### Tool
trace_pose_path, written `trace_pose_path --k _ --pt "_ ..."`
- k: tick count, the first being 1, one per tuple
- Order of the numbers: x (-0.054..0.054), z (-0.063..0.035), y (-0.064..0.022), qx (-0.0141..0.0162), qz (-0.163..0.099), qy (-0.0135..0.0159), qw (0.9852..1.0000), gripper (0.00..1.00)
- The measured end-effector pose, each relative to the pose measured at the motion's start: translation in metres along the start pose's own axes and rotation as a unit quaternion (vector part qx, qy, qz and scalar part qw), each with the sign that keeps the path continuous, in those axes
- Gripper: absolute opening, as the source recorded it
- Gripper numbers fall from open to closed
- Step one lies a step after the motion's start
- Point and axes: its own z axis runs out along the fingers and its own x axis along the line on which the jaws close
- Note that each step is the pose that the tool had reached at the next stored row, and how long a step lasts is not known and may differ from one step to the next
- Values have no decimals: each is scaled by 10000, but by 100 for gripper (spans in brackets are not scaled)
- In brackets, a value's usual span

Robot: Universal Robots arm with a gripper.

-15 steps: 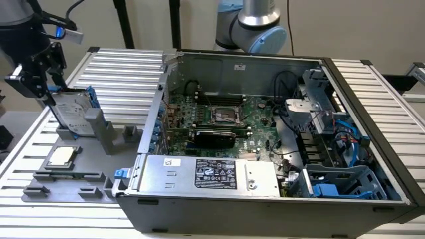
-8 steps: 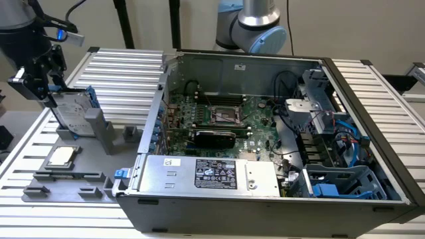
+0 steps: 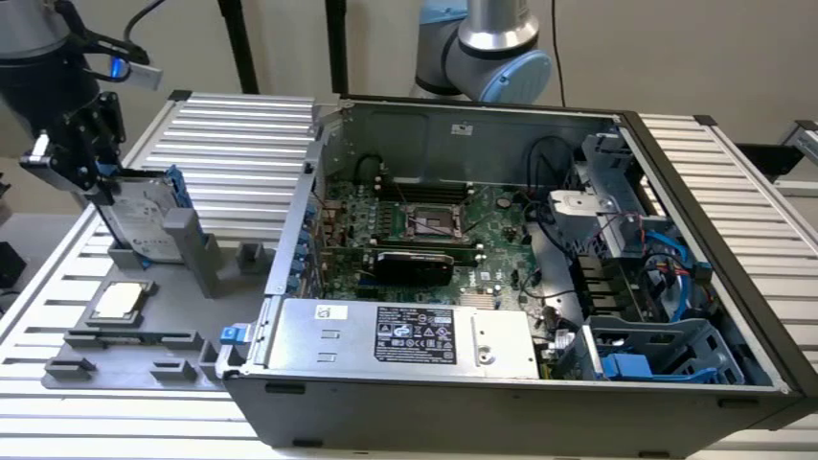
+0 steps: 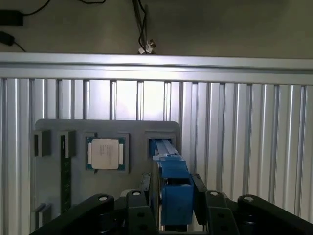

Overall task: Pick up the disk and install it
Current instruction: 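Pick up the disk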

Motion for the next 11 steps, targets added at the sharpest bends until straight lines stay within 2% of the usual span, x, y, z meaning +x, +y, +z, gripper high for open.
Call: trace_pose_path --k 11 --pt "9 29 0 -1 0 0 10000 100"
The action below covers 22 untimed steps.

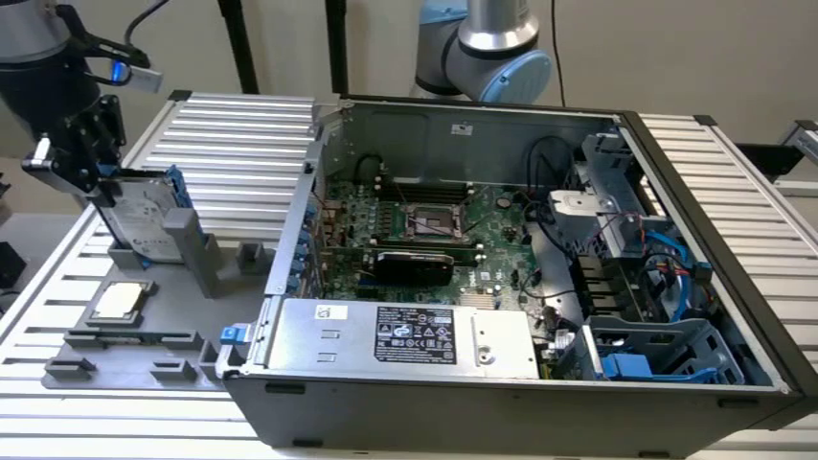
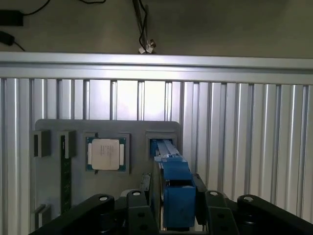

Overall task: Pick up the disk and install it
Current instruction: 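Pick up the disk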

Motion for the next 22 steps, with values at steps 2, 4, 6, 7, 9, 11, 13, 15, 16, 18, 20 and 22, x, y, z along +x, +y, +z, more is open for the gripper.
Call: trace_pose_path --k 2,4,6,7,9,11,13,15,16,18,20,22 --pt "0 2 0 1 0 0 10000 0" --pt "0 3 0 1 0 0 10000 0" --pt "0 2 0 1 0 0 10000 0" --pt "0 2 0 1 0 0 10000 0" --pt "0 3 0 1 0 -1 10000 0" --pt "0 2 0 1 0 -1 10000 0" --pt "0 2 -1 1 0 -1 10000 0" --pt "3 3 0 1 0 -1 10000 0" --pt "4 3 0 1 0 -1 10000 0" --pt "10 3 0 1 0 -1 10000 0" --pt "18 3 0 1 0 0 10000 0" --pt "26 3 0 1 0 -1 10000 0"
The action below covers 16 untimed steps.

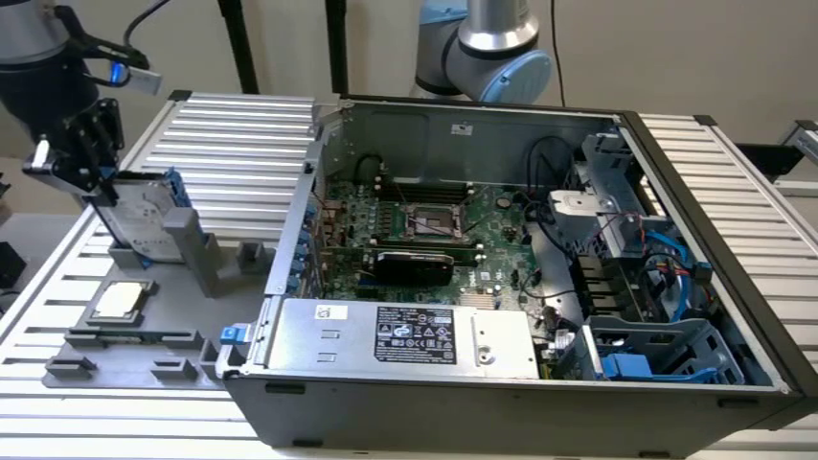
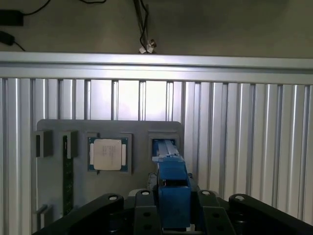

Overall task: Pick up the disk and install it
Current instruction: 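Pick up the disk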

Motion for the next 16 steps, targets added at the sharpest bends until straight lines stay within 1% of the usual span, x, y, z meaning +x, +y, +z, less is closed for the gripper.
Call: trace_pose_path --k 16 --pt "17 -4 0 1 0 0 10000 0"
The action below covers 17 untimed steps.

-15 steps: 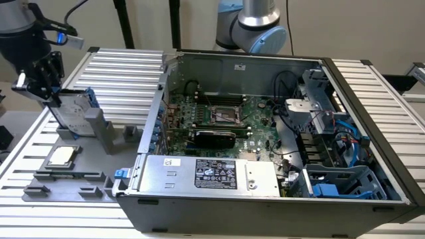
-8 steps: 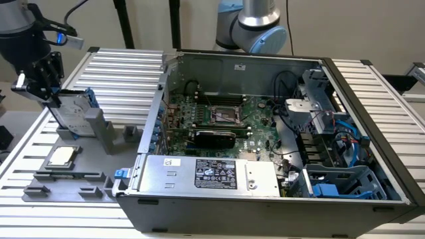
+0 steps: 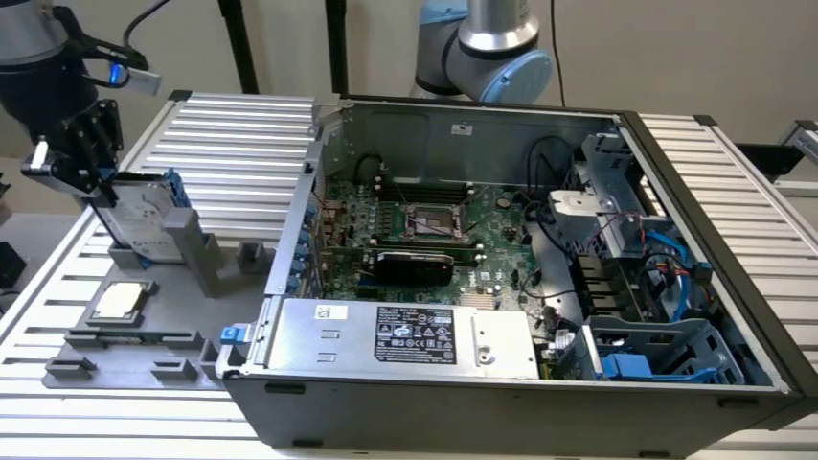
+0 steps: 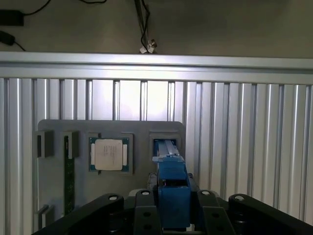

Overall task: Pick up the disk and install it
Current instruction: 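Pick up the disk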

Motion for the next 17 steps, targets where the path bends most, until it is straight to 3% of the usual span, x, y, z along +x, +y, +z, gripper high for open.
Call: trace_pose_path --k 8,17 --pt "-1 -105 2 -1 0 0 10000 0" --pt "-3 -480 3 -1 0 1 10000 0"
